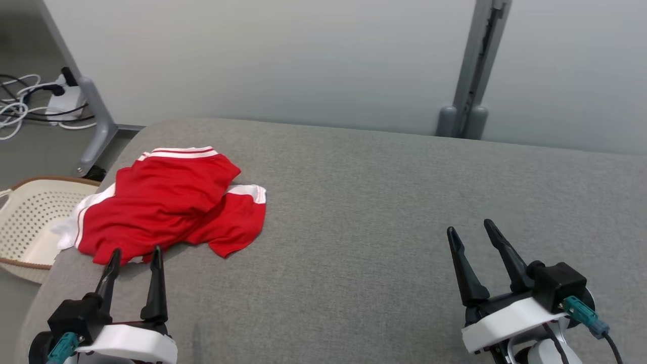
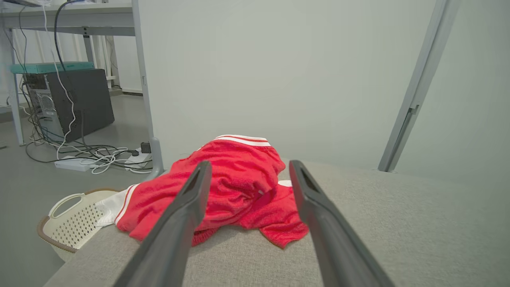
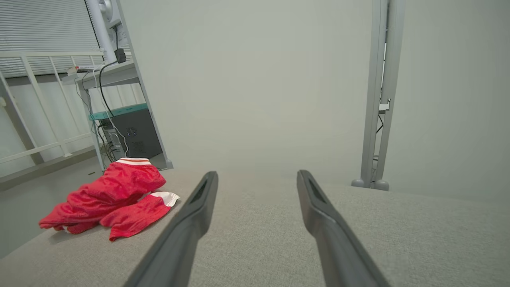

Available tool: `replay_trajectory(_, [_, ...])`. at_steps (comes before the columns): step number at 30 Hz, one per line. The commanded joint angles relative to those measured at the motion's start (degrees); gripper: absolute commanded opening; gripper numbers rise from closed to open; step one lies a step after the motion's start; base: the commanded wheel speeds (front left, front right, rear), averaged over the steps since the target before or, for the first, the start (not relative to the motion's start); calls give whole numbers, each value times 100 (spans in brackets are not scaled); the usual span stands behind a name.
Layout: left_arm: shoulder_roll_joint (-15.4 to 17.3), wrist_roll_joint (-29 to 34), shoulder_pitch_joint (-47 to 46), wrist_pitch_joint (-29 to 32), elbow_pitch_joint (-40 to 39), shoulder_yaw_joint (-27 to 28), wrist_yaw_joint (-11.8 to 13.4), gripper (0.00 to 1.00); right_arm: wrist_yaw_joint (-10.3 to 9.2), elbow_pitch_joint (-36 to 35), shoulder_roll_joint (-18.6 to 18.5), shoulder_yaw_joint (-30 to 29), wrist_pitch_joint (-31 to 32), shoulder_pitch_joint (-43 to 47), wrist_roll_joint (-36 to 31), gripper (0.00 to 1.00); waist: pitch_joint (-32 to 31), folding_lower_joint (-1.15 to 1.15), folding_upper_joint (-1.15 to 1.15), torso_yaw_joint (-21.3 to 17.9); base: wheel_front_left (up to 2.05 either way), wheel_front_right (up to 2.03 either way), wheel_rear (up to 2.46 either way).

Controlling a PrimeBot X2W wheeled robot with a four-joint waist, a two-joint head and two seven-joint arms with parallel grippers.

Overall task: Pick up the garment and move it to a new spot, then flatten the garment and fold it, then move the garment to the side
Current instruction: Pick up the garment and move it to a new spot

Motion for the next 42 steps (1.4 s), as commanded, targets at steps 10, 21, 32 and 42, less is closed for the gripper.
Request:
replay_trajectory(10, [37,-21,10,-9,84,117,49,100,11,84,-37,140,-32,66,154,100,-52,0,0,901,0,0,0])
replay_trajectory(21, [74,-62,48,-9,140,127,20,100,11,135,-37,267,-32,31,197,100,-61,0,0,1208,0,0,0])
replay_trajectory(32, [364,-598,-325,493,35,-150,-29,100,11,180,-38,377,-32,-43,252,100,16,0,0,1075,0,0,0])
replay_trajectory(42, [1463,-1607,-1455,2015,359,-402,-35,100,11,175,-39,383,-32,-250,197,100,416,0,0,587,0,0,0])
